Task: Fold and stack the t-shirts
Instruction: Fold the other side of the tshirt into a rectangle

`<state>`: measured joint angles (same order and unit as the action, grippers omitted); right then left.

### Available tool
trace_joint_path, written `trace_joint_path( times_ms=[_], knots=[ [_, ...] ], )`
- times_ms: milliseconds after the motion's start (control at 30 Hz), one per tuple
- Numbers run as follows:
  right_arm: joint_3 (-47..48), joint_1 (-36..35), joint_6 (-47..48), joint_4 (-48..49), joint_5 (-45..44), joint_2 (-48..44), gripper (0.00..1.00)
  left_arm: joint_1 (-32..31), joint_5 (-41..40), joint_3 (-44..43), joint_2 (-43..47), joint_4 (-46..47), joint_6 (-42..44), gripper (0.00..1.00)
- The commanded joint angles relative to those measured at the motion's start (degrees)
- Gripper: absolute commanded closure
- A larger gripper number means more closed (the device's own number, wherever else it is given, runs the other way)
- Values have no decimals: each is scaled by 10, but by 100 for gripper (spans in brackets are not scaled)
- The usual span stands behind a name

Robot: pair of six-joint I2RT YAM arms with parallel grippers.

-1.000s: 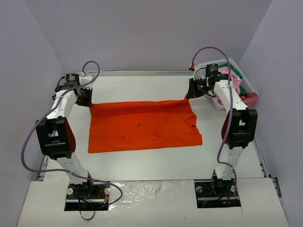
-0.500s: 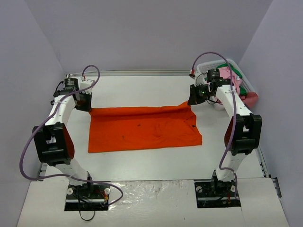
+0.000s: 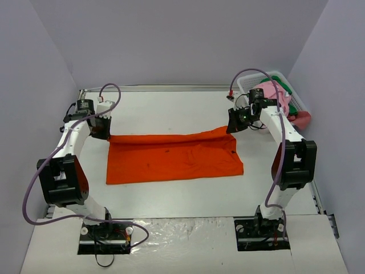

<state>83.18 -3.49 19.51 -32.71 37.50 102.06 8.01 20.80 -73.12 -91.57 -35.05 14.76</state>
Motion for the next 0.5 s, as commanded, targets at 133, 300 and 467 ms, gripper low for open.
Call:
trace_joint_path(
  times_ms=[133, 300, 467],
  knots=[
    [-20, -8, 17, -28, -1, -41, 100, 5, 6, 23, 50, 4, 16, 98],
    [-28, -8, 21, -33, -1, -55, 100, 5, 0, 31, 64, 2, 20, 97],
    [-41, -10, 30, -40, -6, -65, 100, 6, -6, 33, 74, -3, 25, 98]
  ],
)
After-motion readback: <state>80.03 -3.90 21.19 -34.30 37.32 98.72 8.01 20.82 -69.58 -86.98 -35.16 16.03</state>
